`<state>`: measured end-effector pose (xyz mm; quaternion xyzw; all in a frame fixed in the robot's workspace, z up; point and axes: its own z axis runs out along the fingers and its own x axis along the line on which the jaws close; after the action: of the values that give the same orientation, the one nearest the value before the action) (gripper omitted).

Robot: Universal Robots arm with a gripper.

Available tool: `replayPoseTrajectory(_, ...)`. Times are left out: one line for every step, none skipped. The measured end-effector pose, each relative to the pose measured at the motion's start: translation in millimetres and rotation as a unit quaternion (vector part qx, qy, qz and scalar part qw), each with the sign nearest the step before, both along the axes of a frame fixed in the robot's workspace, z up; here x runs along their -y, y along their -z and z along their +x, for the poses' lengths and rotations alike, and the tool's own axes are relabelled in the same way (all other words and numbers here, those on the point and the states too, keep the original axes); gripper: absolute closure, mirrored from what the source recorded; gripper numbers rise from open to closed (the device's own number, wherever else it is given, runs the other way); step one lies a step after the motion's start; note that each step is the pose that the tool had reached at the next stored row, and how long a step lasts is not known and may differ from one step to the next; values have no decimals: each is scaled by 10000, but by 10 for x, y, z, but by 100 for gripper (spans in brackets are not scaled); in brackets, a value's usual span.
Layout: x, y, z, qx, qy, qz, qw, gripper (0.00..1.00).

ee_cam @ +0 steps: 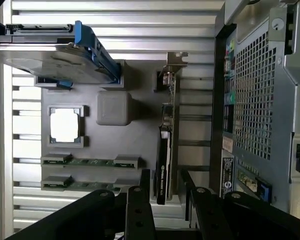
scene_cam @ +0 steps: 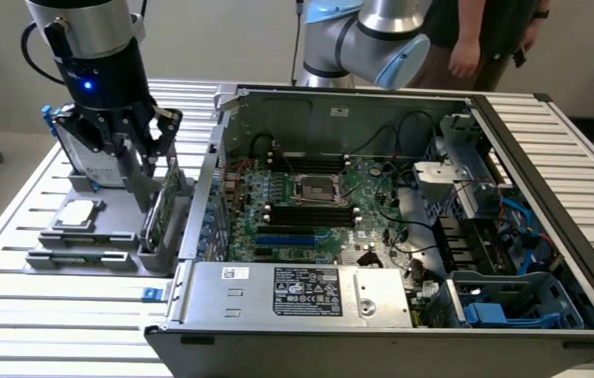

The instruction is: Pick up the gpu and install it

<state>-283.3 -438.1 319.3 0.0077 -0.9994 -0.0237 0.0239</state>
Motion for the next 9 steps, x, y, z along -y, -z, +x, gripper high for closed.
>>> replayPoseTrajectory(15, 19, 0, -2, -21, 1, 10000, 64)
replayPoseTrajectory(27, 37, 0, -4, -44, 2, 10000, 64)
replayPoseTrajectory(38, 55, 0, -5, -70, 2, 10000, 64)
replayPoseTrajectory(44, 73, 0, -5, -94, 2, 10000, 64)
replayPoseTrajectory(46, 92, 0, -5, -121, 2, 9999, 64)
replayPoseTrajectory(46, 110, 0, -6, -149, 1, 9999, 64)
replayPoseTrajectory(46, 128, 3, -6, -177, 2, 9998, 64)
replayPoseTrajectory(47, 146, 8, -6, -205, 1, 9998, 64)
replayPoseTrajectory(47, 164, 16, -5, -233, 1, 9997, 64)
